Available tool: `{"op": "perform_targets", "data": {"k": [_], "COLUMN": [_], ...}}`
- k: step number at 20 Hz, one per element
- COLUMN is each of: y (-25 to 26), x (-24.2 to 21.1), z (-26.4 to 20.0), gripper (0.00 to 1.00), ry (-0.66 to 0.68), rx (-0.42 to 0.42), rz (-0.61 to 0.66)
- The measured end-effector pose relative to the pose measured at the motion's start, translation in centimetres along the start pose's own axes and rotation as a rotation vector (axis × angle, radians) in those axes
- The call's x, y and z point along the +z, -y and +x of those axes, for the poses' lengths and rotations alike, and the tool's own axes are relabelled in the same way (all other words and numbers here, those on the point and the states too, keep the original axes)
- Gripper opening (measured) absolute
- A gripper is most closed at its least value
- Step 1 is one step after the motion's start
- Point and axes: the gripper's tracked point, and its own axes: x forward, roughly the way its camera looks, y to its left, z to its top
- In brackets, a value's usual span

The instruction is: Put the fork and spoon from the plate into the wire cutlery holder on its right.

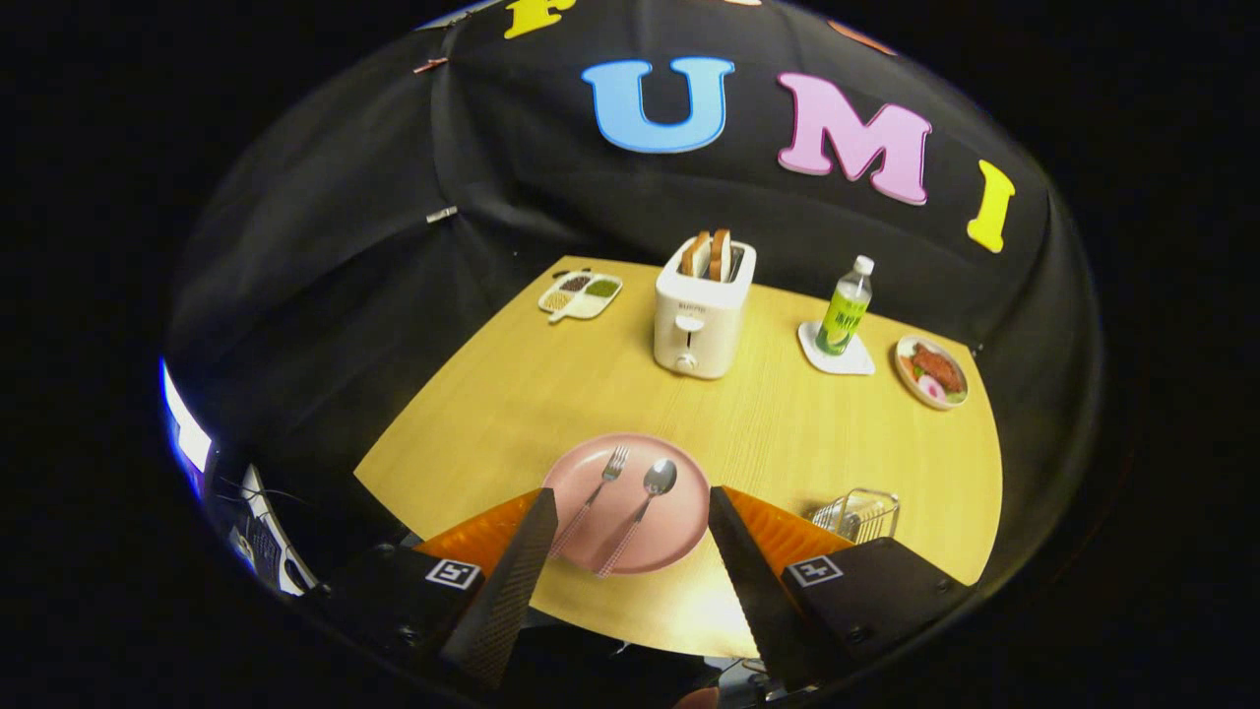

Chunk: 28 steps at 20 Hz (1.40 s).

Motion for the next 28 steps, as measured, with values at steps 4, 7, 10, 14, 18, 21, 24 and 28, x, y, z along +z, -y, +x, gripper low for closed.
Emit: {"op": "perform_targets", "data": {"k": [4,7,10,14,18,21,24,28], "y": [0.0,0.2,0.0,-0.2,0.1,0.6,0.9,1.6], "x": [-4.4,-6.5,-8.8,-11.6,-12.8,-13.5,-14.3,-14.0], "z": [3.9,6.8,9.1,11.7,13.6,14.4,14.5,14.0], "gripper": [0.89,0.8,0.77,0.69,0.63,0.49,0.29,0.12], "ry": [-0.141,-0.208,-0.288,-0.364,-0.406,-0.447,-0.489,-0.496], "rx": [0.008,-0.011,-0.029,-0.054,-0.082,-0.1,-0.106,-0.086], "rz": [0.051,0.052,0.039,0.069,0.092,0.12,0.168,0.183]}}
